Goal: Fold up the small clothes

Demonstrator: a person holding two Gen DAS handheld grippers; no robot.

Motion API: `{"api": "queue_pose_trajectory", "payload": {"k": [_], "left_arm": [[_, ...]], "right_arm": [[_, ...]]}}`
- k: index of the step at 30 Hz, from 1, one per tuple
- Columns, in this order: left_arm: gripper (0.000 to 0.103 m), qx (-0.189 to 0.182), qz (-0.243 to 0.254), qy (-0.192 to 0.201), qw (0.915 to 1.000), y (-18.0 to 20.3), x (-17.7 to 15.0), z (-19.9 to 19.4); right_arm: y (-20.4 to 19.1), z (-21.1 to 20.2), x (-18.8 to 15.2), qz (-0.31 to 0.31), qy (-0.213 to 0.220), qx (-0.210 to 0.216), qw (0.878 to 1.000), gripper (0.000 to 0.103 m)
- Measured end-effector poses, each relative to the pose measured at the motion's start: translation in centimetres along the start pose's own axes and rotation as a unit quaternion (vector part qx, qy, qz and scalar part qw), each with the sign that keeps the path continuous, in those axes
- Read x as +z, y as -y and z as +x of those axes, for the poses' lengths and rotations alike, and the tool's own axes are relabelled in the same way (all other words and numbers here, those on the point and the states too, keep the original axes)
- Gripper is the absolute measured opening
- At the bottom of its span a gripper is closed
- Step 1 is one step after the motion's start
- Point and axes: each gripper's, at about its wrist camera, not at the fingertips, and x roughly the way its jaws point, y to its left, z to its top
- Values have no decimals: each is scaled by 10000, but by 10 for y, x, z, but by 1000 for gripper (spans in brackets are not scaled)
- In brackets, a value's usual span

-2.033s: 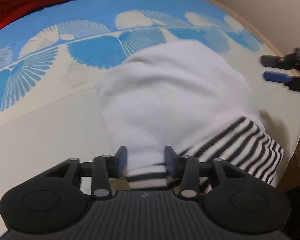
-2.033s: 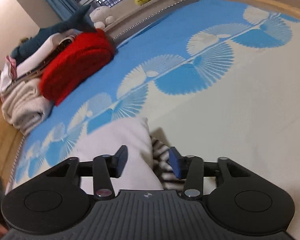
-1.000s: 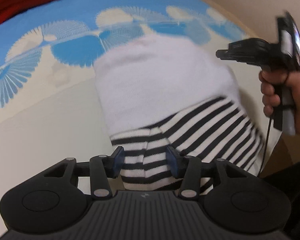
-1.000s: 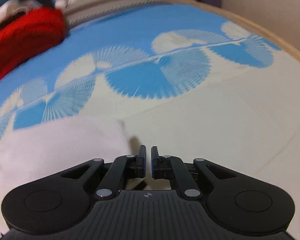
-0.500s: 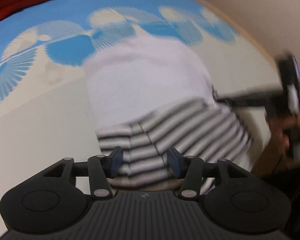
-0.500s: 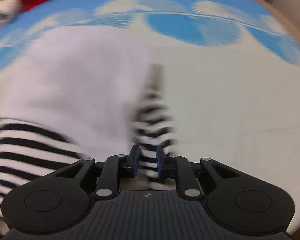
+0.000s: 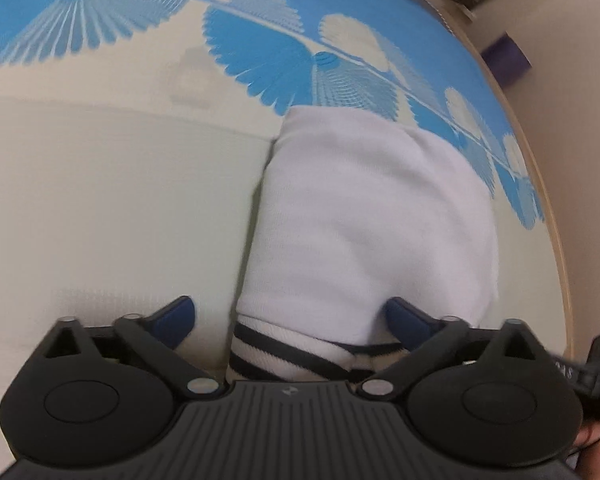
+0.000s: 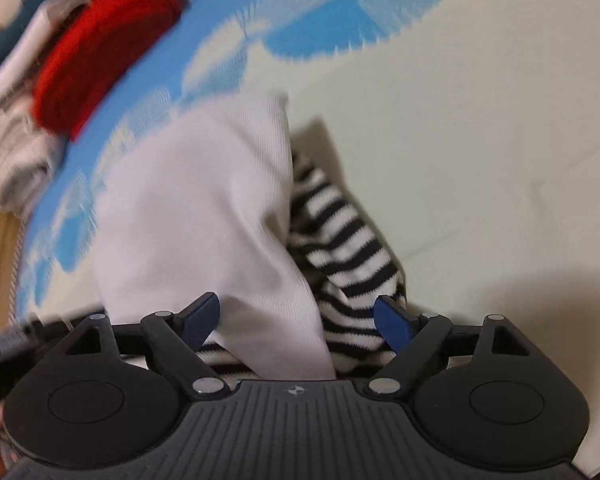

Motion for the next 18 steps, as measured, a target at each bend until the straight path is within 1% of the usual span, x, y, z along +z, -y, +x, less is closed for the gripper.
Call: {"api": "queue_pose_trajectory", "payload": {"k": [2,5,6,8,9,10,11,12,13,14,15,16,17,18], "left_arm": [[103,-133,-53,63,9999,-1,3,6],[103,-219,46,141,9996,4,7,10],[103,-274,56,160,9995,5,7,11],[102,-325,106,215,9992,5,7,13],[101,-306,152,229,9992,7,8,14],[90,-342,219,255,9989,10,8,12],[83,-445,281,264,9983,12,10,12],[79,-422,321,286,9982,15,11,11],[67,-444,364,296,9979,16,12,8],[58,-453,409,325,9976,18,14,4],[53,-481,432,357,9973,18,15,1],[46,-527,441,394,9969,18,17,-3],[42,-577,446,437,9964,17,20,-7],[41,-622,452,512,9957,16,23,-13]], "right_arm": [[-6,2,-2,-239,58,-67,9997,87],[-11,4,1,-293,87,-96,9995,87],[-12,3,1,-312,98,-92,9994,85],[-13,4,2,-394,143,-75,9991,77],[-12,4,5,-420,156,-38,9990,66],[-11,6,6,-434,165,39,9989,51],[-12,5,6,-440,176,144,9988,46],[-15,3,6,-479,233,165,9984,31],[-19,3,6,-557,297,178,9978,12],[-24,2,7,-641,343,231,9971,8],[-29,1,8,-698,400,252,9964,8],[-33,0,8,-757,466,216,9958,7],[-37,0,9,-797,522,193,9953,7],[-39,-1,10,-799,579,212,9949,7]]}}
